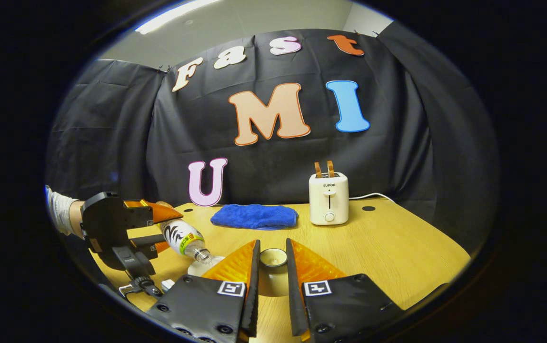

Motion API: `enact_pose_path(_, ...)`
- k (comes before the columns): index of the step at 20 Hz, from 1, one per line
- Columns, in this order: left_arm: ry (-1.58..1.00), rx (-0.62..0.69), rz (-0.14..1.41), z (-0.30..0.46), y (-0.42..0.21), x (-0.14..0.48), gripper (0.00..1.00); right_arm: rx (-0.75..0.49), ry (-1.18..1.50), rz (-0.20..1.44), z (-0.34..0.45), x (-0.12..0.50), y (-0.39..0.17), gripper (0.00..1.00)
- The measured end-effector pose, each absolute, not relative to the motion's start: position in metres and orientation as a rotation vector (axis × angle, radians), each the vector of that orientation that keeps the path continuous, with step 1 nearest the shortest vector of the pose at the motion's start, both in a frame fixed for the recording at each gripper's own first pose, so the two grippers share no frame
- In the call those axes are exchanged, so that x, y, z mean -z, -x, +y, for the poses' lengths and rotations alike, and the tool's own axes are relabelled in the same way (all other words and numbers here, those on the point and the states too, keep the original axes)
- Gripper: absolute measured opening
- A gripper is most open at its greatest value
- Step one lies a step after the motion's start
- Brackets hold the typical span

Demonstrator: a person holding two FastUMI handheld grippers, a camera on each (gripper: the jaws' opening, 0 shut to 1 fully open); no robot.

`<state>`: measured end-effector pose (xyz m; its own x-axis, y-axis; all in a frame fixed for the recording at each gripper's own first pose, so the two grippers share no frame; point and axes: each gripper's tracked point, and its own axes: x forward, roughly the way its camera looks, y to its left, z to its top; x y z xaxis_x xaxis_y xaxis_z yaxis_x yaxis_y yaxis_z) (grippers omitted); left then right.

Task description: Open the teacup lid with one hand, grasp the water bottle and pour water into the teacup with the other hand; after pouring, place the water bottle on the coaster and then close the teacup lid.

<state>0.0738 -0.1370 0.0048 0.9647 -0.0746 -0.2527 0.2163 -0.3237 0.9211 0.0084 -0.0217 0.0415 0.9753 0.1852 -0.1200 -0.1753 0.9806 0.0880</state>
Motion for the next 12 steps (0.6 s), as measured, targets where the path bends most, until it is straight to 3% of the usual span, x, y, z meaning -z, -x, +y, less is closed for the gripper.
enact_pose_path(12,-2.053,0.271,0.148,-0.131,-0.077,-0.016,0.55,-0.186,-0.075,0.130,-0.022,-0.041,-0.007,0.33)
